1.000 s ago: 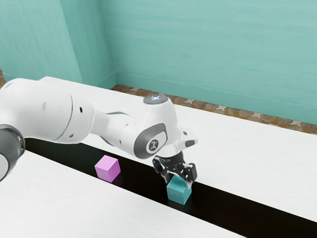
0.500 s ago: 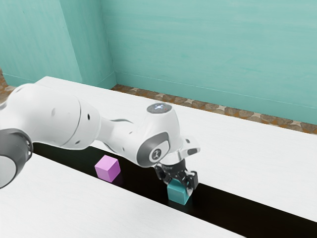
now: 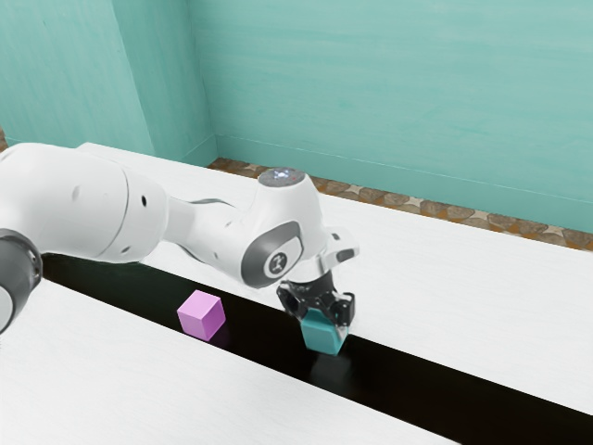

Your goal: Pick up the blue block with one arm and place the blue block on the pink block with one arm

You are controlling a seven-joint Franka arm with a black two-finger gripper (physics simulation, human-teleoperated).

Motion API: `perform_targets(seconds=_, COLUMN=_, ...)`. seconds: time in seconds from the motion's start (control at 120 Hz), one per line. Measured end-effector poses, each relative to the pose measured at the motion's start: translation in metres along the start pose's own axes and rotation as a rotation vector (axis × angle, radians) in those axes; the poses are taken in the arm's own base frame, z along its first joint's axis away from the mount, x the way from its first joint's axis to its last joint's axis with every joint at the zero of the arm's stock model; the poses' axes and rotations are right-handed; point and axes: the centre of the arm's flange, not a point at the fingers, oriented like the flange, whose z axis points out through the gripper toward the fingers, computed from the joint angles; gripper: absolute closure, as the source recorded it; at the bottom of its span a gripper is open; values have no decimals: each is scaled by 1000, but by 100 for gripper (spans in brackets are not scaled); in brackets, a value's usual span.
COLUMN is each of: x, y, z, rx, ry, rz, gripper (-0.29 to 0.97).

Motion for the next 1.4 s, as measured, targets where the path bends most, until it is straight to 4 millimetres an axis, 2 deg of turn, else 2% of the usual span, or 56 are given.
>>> perform_targets(seconds=0.133, x=21, y=-40, z=-51, rx=22, ry=61, rz=-42, gripper=34)
perform_targets(seconds=0.2, x=31, y=-76, z=-75, rx=23, ry=82, rz=-85, gripper=34)
perform_targets(seconds=0.283, x=27, y=-123, z=-97, rx=13, ry=88, rz=-134, gripper=34)
perform_targets(seconds=0.433, x=29, y=-207, z=-109, rx=24, ry=87, rz=-200, gripper=33)
perform_targets(seconds=0.542, x=29, y=-240, z=-110, rx=33, ry=83, rz=-191, gripper=33)
perform_targets(seconds=0.667, x=13, y=-252, z=-109, rx=22, ry=61, rz=-138, gripper=33)
perform_targets(seconds=0.9, x=-13, y=-248, z=-104, rx=-1, ry=-2, rz=-49, gripper=33)
perform_targets(seconds=1.15, x=-22, y=-245, z=-97, rx=-8, ry=-70, rz=-24, gripper=33)
perform_targets(seconds=1.4, x=-25, y=-252, z=-94, rx=-8, ry=-108, rz=-34, gripper=32)
